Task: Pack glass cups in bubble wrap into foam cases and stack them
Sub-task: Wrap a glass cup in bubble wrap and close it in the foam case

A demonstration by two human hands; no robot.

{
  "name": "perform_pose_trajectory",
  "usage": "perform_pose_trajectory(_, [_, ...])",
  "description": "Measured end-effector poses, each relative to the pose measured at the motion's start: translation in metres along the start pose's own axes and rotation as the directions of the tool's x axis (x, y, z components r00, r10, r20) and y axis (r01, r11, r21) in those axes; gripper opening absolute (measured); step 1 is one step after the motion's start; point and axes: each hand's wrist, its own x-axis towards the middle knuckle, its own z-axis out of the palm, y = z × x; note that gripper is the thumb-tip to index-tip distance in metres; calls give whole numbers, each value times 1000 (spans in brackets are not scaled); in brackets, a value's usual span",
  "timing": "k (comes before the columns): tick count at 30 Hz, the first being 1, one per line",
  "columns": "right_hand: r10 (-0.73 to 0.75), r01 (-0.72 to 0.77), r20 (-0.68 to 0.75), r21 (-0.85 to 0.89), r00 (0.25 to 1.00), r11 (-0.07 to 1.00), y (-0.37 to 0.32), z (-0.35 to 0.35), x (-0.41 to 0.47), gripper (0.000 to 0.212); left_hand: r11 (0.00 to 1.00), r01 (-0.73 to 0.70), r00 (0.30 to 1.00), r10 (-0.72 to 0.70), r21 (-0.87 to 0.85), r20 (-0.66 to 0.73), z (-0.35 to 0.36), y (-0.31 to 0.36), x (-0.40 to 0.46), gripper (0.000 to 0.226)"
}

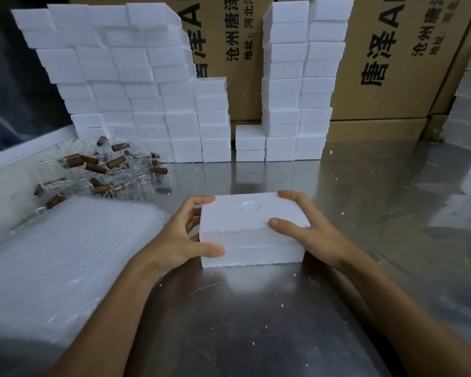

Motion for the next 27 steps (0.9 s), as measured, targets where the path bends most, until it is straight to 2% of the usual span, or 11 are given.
perform_pose_trajectory(6, [13,-14,29,28,999,1000,2,-5,5,62,999,40,999,-41,23,31,-2,-1,1,91])
perform_pose_trajectory(11, [-3,10,214,-29,977,1000,10,-20,6,79,1000,16,1000,-17,20,13,-1,-1,0,89])
perform_pose_trajectory(16, [-22,29,255,-24,967,999,13,-28,6,83,999,-37,999,38,-36,4,0,-4,-2,87])
perform_pose_trajectory(23, [-66,79,148,-78,987,994,17,-22,7,78,995,-69,992,61,-75,-106,2,-6,1,75])
perform_pose_trajectory(27, [-63,81,158,-112,985,990,15,-21,6,77,995,-53,989,42,-80,-142,-1,-4,1,73])
